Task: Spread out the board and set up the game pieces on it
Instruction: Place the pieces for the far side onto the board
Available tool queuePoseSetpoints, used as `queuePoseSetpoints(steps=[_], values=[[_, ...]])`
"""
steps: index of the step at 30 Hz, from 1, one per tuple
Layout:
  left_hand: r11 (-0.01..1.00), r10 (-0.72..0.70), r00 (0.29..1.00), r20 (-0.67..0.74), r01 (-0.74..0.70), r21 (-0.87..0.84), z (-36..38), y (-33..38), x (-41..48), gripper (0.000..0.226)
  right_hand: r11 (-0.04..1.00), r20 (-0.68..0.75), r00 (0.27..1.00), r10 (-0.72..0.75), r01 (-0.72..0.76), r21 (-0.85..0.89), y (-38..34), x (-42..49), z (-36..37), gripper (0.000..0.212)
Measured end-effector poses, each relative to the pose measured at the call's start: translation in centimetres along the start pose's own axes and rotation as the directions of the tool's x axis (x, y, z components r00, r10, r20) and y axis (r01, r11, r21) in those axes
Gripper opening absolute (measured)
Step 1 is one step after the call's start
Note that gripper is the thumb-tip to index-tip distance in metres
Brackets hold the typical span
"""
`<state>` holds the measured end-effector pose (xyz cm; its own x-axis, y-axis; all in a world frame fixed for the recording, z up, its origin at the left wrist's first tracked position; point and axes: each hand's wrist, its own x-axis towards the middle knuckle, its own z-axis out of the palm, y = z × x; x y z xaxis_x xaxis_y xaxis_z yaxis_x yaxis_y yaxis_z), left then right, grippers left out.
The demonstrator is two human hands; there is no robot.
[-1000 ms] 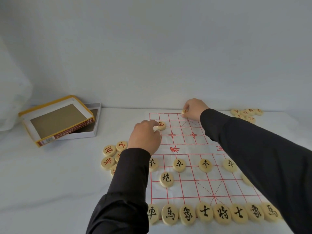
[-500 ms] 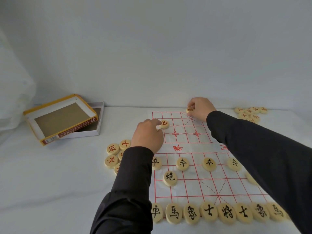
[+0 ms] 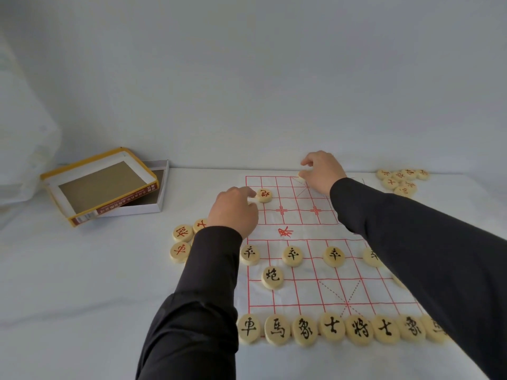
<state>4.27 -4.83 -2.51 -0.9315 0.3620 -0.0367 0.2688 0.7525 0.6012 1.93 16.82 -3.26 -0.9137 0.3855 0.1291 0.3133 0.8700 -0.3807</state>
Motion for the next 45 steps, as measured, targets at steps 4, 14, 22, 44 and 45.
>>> queuePoseSetpoints(steps=[4, 14, 22, 44, 45], values=[[1.000, -0.015, 1.000, -0.009, 0.015, 0.014, -0.8, 0.0, -0.9, 0.037, 0.994, -0.033, 0.994, -0.103, 0.103, 0.021, -3.5, -3.7, 0.1, 0.028], [0.980, -0.155, 0.987, 0.035, 0.149, 0.134, -3.0, -2.6, -3.5, 0.041, 0.992, -0.016, 0.992, -0.124, 0.125, 0.036, -8.5, -12.6, -0.1, 0.032], [0.935, -0.224, 0.964, 0.142, 0.172, 0.309, -4.5, -6.2, -5.9, 0.052, 0.981, 0.163, 0.968, -0.191, 0.181, 0.072, -10.6, -13.5, 0.9, 0.040], [0.923, -0.121, 0.952, 0.280, 0.004, 0.384, -5.5, -8.6, -4.6, 0.095, 0.936, 0.525, 0.775, -0.352, 0.307, 0.175, -13.6, -12.5, 3.5, 0.071], [0.926, -0.112, 0.953, 0.282, -0.003, 0.377, -5.5, -8.4, -4.5, 0.090, 0.931, 0.520, 0.774, -0.362, 0.325, 0.165, -13.5, -12.5, 3.6, 0.073]])
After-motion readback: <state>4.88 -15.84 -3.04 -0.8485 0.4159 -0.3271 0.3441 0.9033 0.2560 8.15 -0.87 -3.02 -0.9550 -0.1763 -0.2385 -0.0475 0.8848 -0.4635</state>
